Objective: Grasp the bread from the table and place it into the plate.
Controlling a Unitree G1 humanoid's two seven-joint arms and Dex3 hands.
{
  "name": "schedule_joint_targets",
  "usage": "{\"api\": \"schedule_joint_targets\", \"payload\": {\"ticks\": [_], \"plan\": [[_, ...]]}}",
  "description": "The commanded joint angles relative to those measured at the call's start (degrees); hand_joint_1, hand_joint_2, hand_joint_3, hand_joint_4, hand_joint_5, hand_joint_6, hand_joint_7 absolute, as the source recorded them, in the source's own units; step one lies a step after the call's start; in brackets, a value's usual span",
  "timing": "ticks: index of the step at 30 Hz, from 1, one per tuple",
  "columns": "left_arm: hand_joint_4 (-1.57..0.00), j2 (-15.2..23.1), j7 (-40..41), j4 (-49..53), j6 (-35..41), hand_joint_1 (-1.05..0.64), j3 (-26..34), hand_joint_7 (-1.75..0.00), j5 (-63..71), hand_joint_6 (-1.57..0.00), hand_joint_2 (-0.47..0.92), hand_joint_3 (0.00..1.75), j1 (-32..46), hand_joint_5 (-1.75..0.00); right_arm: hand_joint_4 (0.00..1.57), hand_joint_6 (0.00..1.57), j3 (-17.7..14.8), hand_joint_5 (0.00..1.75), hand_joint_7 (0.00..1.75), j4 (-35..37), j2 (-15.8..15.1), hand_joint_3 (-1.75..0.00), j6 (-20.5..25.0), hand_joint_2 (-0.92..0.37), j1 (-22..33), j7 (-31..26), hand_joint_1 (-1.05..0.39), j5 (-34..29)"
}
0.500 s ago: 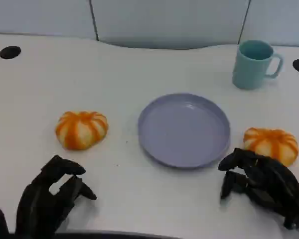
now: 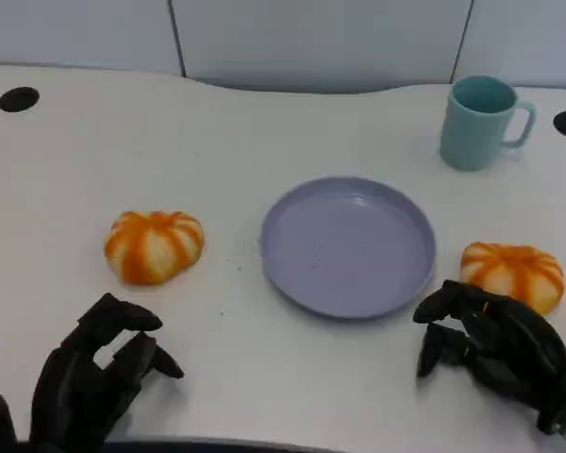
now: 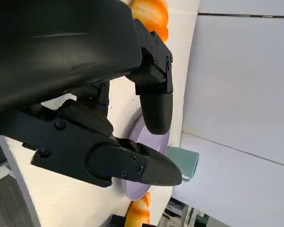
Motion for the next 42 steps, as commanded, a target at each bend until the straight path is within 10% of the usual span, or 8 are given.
{"api": "schedule_joint_targets", "payload": {"ticks": [1,24,42], "plan": [[-0.51,0.4,-0.1,-0.5,0.1,-0.76,0.3,-1.50,-0.4,-0.39,0.92,0.14,0.4,-1.75,0.61,0.74,-0.1,1.61,1.05,1.5,-0.4,-0.09,1.3,-0.92,1.5,-0.9,-0.51,-0.7],[-0.45,1.4,0.3,-0.2,-3.1,-0.77,-0.1,-1.45,1.8,-0.40,0.92,0.18,-0.2,-1.75,0.60,0.73,0.1,1.61,1.05,0.5,-0.1,-0.10,1.6,-0.92,1.9,-0.7,-0.51,-0.6],[-0.28,10.9,12.4,-10.1,-10.8,-0.77,-6.3,-0.50,22.9,-0.48,0.92,0.16,-2.5,-1.32,0.62,0.75,0.7,1.56,1.01,1.1,-0.1,-0.11,0.1,-0.92,2.1,-1.2,-0.53,-1.3]]}}
